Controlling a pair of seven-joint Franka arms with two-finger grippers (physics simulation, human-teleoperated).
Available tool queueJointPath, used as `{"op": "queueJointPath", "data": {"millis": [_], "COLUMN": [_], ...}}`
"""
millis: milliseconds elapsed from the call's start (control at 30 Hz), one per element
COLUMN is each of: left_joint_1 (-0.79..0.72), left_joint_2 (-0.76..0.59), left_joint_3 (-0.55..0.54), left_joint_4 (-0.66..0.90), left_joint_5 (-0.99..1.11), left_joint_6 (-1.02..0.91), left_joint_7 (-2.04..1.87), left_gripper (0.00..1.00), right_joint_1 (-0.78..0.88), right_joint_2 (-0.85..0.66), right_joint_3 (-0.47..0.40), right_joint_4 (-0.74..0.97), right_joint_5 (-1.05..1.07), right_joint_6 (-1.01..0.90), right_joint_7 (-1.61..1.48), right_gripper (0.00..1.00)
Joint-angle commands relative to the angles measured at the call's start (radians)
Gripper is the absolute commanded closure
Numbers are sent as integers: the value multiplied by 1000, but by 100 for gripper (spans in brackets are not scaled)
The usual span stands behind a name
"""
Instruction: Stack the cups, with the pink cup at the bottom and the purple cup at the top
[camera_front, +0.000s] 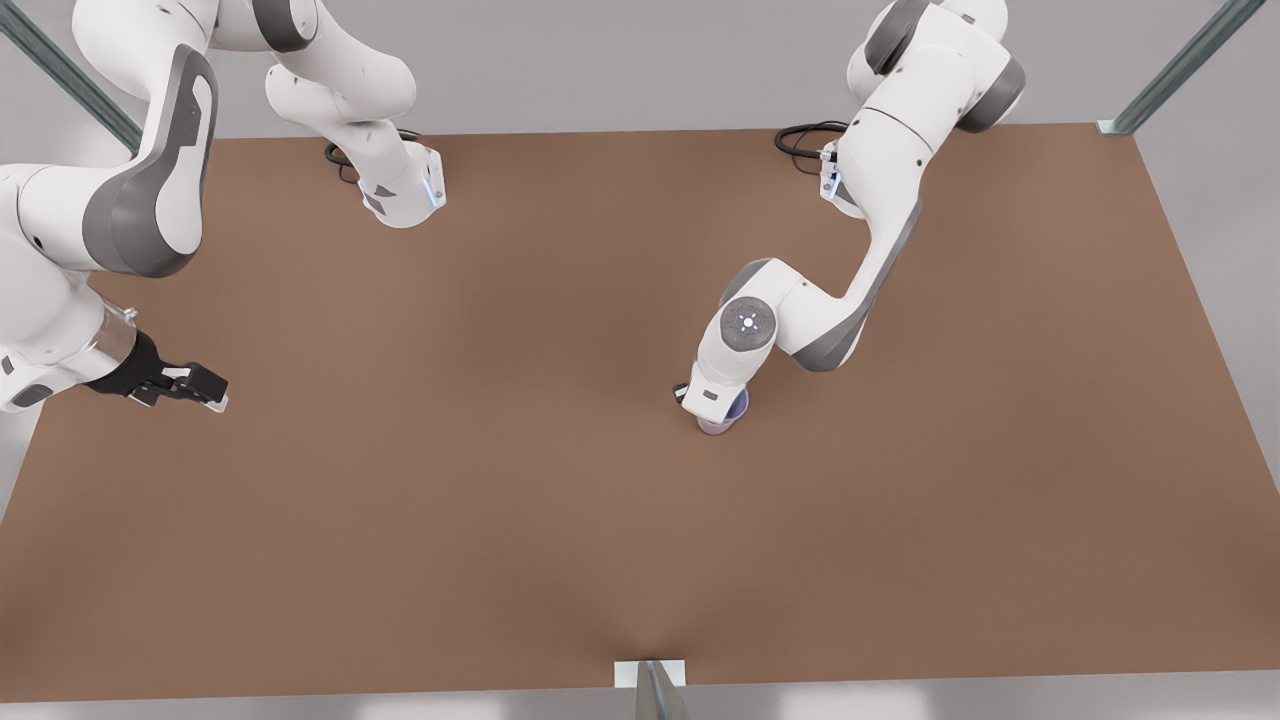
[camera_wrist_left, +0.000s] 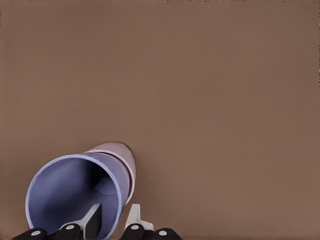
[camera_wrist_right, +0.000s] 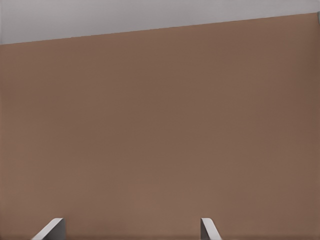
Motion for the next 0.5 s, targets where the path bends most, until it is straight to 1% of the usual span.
{"op": "queueJointPath", "data": {"millis": [0, 67, 100, 133, 167, 200, 233, 300, 367, 400, 433, 467], "left_joint_1": [1, 1, 1, 1, 2, 5, 16, 16, 17, 16, 43, 93], "left_joint_2": [-1, -3, -4, -11, -17, -35, -64, -116, -173, -201, -212, -235], "left_joint_3": [0, 0, 0, 0, 0, 6, 36, 156, 314, 369, 372, 360], "left_joint_4": [21, 70, 106, 127, 155, 182, 181, 182, 182, 182, 179, 179], "left_joint_5": [26, 26, 25, 25, 25, 23, 11, -37, -87, -94, -87, -89], "left_joint_6": [-35, -101, -150, -188, -227, -288, -335, -391, -457, -481, -483, -478], "left_joint_7": [-11, -10, -8, -5, -5, 61, 196, 455, 785, 885, 908, 1018], "left_gripper": [55, 54, 50, 34, 0, 0, 0, 0, 0, 0, 0, 0], "right_joint_1": [0, 0, 0, 0, 0, 0, 0, 0, 0, 0, 0, 0], "right_joint_2": [-1, -1, -1, -1, -1, -1, -1, -1, -1, -1, 0, -1], "right_joint_3": [0, 0, 0, 0, 0, 0, 0, 0, 0, 0, 0, 0], "right_joint_4": [0, 0, 0, 0, 0, 0, 0, 0, 0, 0, 0, 0], "right_joint_5": [1, 1, 1, 1, 1, 1, 1, 1, 1, 1, 1, 1], "right_joint_6": [0, 0, 0, 0, 0, 0, 0, 0, 0, 0, 0, -1], "right_joint_7": [-2, -1, -1, -1, -2, -1, -2, -2, -2, -2, -1, -1], "right_gripper": [0, 0, 0, 0, 0, 0, 0, 0, 0, 0, 0, 0]}}
